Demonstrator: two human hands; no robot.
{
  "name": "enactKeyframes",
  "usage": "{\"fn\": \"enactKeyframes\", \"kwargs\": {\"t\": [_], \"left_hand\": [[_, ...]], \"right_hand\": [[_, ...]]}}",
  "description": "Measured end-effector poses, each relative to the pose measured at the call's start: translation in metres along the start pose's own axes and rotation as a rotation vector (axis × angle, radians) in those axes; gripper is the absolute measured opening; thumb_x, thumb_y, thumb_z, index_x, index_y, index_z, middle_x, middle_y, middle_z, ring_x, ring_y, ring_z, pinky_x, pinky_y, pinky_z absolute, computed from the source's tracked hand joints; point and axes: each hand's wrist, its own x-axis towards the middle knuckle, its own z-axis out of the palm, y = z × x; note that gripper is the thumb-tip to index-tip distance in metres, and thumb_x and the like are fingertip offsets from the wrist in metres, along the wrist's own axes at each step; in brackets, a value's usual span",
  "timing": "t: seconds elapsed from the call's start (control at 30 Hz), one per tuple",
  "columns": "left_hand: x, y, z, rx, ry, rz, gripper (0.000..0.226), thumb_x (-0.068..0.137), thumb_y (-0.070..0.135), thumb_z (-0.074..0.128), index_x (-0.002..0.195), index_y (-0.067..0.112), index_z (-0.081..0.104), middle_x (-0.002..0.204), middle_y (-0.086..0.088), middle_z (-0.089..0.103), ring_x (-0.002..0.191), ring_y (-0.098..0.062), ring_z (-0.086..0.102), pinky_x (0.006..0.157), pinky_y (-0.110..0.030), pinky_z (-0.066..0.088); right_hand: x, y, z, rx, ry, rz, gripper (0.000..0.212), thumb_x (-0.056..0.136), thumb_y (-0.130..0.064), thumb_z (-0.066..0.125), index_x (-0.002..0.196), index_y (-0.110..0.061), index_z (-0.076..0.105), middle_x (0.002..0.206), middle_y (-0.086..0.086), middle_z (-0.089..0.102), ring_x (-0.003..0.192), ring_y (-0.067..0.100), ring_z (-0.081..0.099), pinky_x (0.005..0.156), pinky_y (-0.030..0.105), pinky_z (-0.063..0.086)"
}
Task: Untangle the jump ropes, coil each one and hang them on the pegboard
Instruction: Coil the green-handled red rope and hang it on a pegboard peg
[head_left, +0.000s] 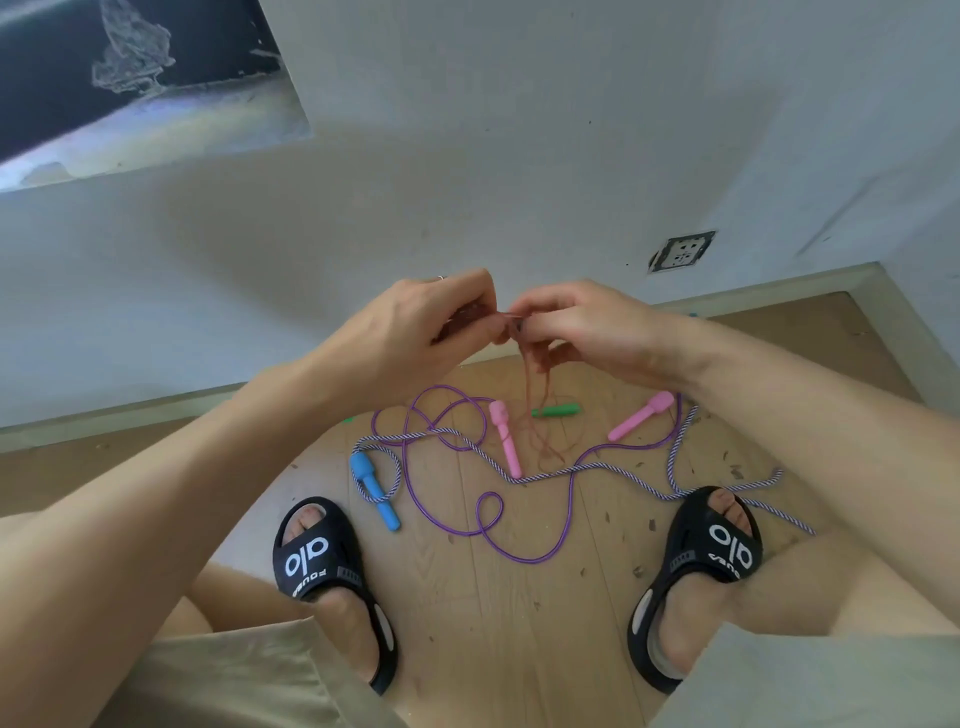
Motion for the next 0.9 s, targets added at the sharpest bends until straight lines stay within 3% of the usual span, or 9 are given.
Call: {"fn": "enactKeyframes", "kwargs": {"t": [0.1,0.23,0.37,0.43,0.53,0.6,0.67,0.77,0.9], "left_hand": [[-0.002,-0.009,-0.003,0.091,-0.021,-0.032,0.017,0.1,0.034,0.053,0.089,0.02,0.05,0.069,0.006,0.053,0.065,-0.014,0.048,0.057,-0.03,0.038],[-0.006,-0.017,-0.007,0.193,-0.046,-0.032,0.019,0.101,0.037,0.049,0.089,0.022,0.048,0.068,0.007,0.05,0.066,-0.012,0.051,0.055,-0.032,0.038],[-0.007,-0.024,-0.013,0.201,-0.029,-0.074,0.023,0.102,0.036,0.047,0.087,0.017,0.047,0.067,0.004,0.05,0.065,-0.018,0.049,0.057,-0.037,0.04],[-0.007,-0.024,-0.013,0.188,-0.017,-0.086,0.024,0.102,0.035,0.046,0.085,0.017,0.046,0.067,0.003,0.05,0.065,-0.022,0.047,0.058,-0.038,0.04],[-0.007,-0.021,-0.009,0.155,-0.032,-0.067,0.025,0.102,0.034,0.047,0.084,0.017,0.044,0.066,0.003,0.049,0.064,-0.021,0.045,0.057,-0.036,0.038],[-0.006,-0.017,-0.005,0.127,-0.041,-0.033,0.025,0.102,0.034,0.048,0.084,0.016,0.044,0.066,0.003,0.049,0.064,-0.02,0.043,0.058,-0.034,0.037],[-0.004,-0.012,-0.003,0.098,-0.034,0.001,0.026,0.102,0.034,0.049,0.085,0.015,0.046,0.066,0.004,0.05,0.065,-0.018,0.044,0.057,-0.029,0.035],[-0.002,-0.008,-0.003,0.078,-0.021,0.014,0.023,0.101,0.031,0.051,0.086,0.015,0.048,0.069,0.003,0.054,0.066,-0.016,0.046,0.056,-0.025,0.034],[-0.004,-0.015,-0.004,0.121,-0.029,-0.016,0.021,0.101,0.032,0.051,0.086,0.017,0.048,0.067,0.005,0.05,0.067,-0.015,0.048,0.055,-0.026,0.033]], "right_hand": [[-0.001,-0.002,-0.011,-0.094,0.069,-0.02,0.007,0.093,-0.013,0.065,0.092,-0.013,0.072,0.068,-0.006,0.055,0.058,0.007,0.044,0.056,0.023,0.038],[-0.004,-0.004,-0.022,-0.073,0.044,0.004,0.013,0.093,-0.016,0.064,0.081,-0.014,0.068,0.053,-0.01,0.038,0.048,0.008,0.029,0.046,0.022,0.021],[0.004,0.006,-0.062,-0.124,0.315,0.138,0.017,0.092,-0.02,0.062,0.078,-0.011,0.066,0.052,-0.007,0.04,0.049,0.012,0.027,0.042,0.022,0.018],[0.007,0.022,-0.08,-0.404,0.463,0.284,0.017,0.09,-0.022,0.061,0.087,-0.008,0.069,0.069,0.005,0.054,0.055,0.018,0.044,0.048,0.024,0.03],[0.009,0.032,-0.063,-0.769,0.382,0.331,0.033,0.095,-0.024,0.055,0.126,-0.012,0.061,0.124,0.012,0.063,0.111,0.028,0.059,0.083,0.029,0.042],[0.009,0.019,-0.032,-0.498,0.242,0.166,0.036,0.1,-0.022,0.05,0.135,-0.017,0.056,0.135,0.007,0.06,0.126,0.02,0.053,0.099,0.026,0.037],[0.006,0.003,-0.001,-0.178,0.109,0.066,0.027,0.103,-0.02,0.044,0.12,-0.017,0.065,0.117,0.007,0.07,0.116,0.019,0.062,0.104,0.026,0.039],[0.0,-0.008,0.016,-0.031,0.036,-0.039,0.03,0.104,-0.023,0.047,0.089,-0.01,0.069,0.074,0.006,0.059,0.075,0.02,0.061,0.086,0.037,0.053],[0.002,-0.01,0.003,-0.009,0.088,-0.026,0.024,0.098,-0.024,0.058,0.085,-0.007,0.069,0.071,0.006,0.05,0.065,0.014,0.051,0.06,0.025,0.047]]}}
